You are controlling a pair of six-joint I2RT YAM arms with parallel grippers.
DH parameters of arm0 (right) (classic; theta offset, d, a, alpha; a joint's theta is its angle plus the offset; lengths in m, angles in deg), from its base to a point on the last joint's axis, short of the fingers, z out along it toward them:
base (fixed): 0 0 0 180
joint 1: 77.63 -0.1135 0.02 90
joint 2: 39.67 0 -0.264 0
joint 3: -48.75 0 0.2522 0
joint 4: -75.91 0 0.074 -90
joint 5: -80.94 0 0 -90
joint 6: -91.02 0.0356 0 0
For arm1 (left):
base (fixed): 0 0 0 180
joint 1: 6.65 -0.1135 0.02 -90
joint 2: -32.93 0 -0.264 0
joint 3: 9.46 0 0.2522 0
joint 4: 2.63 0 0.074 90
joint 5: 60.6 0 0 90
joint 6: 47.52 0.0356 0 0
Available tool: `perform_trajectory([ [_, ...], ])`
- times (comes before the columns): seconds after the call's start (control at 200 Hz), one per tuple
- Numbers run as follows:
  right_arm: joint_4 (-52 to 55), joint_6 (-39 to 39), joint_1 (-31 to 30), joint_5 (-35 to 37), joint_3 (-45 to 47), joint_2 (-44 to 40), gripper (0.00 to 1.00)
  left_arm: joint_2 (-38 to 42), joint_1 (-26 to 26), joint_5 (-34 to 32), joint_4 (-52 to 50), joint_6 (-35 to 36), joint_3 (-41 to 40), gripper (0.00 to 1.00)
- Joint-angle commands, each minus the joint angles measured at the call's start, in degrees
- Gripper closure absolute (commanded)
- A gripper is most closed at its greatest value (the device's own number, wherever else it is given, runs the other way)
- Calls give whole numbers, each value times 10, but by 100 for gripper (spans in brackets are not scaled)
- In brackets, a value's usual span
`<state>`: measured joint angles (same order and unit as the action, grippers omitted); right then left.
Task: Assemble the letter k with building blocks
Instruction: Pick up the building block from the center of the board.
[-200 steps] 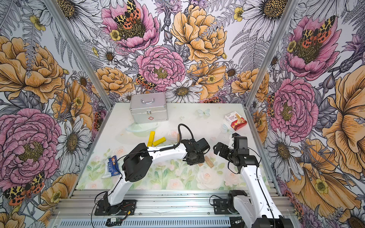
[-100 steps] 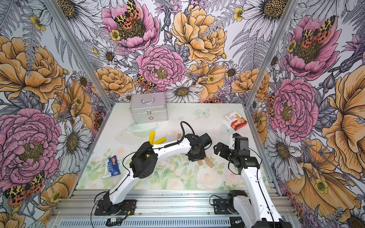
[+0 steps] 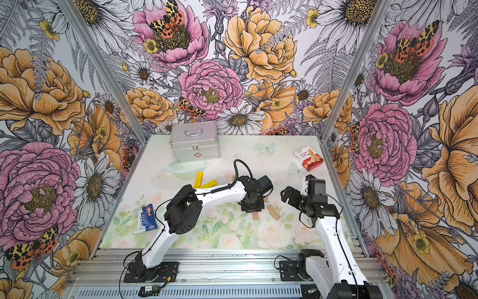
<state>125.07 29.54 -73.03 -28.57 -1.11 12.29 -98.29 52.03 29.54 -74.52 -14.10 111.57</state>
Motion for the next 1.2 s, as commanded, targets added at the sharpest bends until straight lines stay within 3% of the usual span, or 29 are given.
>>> perform_trajectory([
  [0.0, -15, -15, 5, -20, 1, 2, 1, 29, -17, -41, -29, 68, -35, 89],
  [0.15, -15, -17, 2, -30, 2, 0, 1, 69, -36, -52, -26, 138, -60, 90],
  [0.42, -15, 21, -15, -11, 3, -5, 1, 149, -82, -60, -16, 189, -129, 89],
  [0.906, -63, 43, -71, 11, -13, 53, 1, 259, -99, -66, 47, 109, -271, 89],
  [1.196, -91, 38, -81, -11, -14, 89, 1, 234, -81, -66, 66, 93, -275, 89],
])
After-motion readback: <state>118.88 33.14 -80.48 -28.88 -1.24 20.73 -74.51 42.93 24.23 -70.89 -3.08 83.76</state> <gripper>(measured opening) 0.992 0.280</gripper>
